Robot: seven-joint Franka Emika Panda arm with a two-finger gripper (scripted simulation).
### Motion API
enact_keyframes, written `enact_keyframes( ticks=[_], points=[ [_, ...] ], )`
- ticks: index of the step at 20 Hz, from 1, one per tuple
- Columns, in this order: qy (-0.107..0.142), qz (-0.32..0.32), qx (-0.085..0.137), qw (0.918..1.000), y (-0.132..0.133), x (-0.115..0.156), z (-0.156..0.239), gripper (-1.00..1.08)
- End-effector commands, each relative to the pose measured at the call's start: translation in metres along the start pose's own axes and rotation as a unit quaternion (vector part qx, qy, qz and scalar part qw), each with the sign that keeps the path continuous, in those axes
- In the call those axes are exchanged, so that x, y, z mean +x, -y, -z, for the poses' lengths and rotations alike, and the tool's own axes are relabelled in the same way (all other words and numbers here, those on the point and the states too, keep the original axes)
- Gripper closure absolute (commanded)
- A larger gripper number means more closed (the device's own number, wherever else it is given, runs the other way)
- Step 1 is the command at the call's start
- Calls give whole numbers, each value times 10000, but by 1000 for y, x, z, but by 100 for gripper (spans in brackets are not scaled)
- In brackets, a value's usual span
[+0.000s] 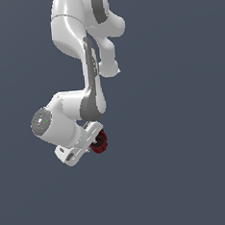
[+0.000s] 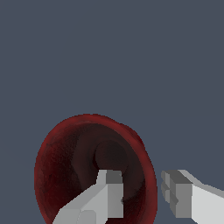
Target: Pick up the object and move it to a goal position.
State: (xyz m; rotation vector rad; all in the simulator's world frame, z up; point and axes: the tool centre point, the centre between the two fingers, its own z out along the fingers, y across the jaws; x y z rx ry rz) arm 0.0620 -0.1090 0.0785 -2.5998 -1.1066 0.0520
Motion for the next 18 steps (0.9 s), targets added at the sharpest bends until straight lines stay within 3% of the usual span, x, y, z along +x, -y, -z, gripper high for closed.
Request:
enact_keyframes(
  ticks=[1,12,18],
  points=[
    [-3,0,-7,10000,0,0,-1,108],
    [-5,3,-9,10000,1,1,0,108],
    [-2,3,-9,10000,16,10,9,108]
  ],
)
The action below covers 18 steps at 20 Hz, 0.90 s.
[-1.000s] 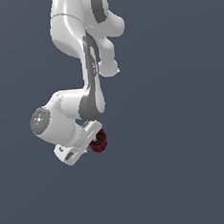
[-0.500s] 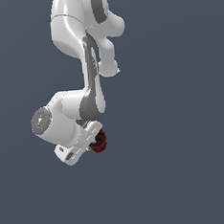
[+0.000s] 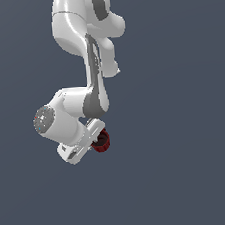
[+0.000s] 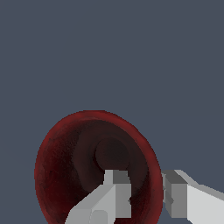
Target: Pick up the object and move it to a goal position.
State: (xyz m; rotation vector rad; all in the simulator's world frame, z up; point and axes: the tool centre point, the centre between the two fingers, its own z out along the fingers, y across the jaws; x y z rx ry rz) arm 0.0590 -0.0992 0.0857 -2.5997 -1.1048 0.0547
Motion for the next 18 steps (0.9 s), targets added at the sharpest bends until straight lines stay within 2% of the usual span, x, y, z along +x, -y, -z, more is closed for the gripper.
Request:
enact_keyframes(
  ticks=[1,7,18],
  points=[
    [-8,10,-16,10000,9,7,7,108],
    [-3,11,-18,10000,48,31,29,108],
    [6,15,-19,10000,154,97,89,108]
  ],
)
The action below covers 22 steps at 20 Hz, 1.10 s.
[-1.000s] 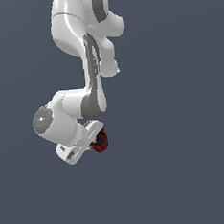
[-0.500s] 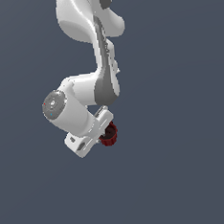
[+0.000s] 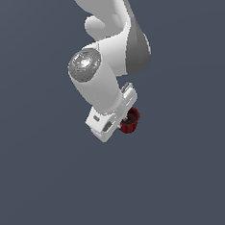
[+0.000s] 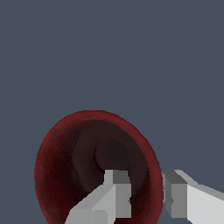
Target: Pick up the object and move it to a goal position.
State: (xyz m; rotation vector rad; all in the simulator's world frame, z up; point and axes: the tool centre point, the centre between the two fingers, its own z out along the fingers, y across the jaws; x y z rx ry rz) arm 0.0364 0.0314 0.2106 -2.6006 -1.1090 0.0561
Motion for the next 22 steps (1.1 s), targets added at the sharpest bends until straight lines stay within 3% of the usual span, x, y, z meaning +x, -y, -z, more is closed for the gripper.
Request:
enact_keyframes(
  ticks=[1,14,22],
  points=[
    [-5,4,-10,10000,25,16,16,108],
    [-13,2,-5,10000,141,94,87,108],
    [-21,-3,-3,10000,177,122,111,108]
  ],
)
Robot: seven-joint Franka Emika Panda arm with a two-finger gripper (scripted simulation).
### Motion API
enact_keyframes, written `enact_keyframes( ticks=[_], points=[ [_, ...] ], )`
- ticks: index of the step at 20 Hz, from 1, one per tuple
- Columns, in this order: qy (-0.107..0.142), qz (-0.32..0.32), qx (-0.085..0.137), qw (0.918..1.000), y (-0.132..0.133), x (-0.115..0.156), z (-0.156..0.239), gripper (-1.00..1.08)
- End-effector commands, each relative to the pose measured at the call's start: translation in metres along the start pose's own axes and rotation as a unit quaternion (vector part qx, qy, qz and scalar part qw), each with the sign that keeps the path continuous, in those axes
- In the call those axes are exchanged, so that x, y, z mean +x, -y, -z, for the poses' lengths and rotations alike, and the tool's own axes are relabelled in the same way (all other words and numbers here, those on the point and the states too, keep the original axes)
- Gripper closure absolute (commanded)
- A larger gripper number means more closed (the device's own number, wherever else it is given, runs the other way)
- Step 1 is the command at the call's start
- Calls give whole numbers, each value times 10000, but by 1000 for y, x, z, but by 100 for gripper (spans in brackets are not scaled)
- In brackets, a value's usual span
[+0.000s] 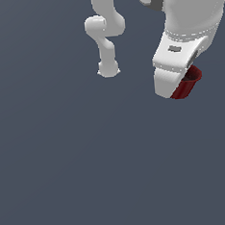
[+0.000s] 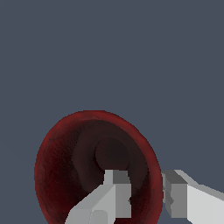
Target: Pick up the object and move it to a goal position.
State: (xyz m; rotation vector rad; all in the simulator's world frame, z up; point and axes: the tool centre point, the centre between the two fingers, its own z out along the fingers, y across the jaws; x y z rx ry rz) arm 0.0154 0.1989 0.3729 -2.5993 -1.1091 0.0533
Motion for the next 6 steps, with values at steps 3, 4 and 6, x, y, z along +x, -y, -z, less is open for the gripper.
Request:
enact_keyframes(
  ticks=[3,4,6],
  points=[
    [-9,-7,-6,10000,8,8,7,108],
    [-9,-7,-6,10000,9,8,8,108],
    [-9,-7,-6,10000,9,9,8,108]
  ],
)
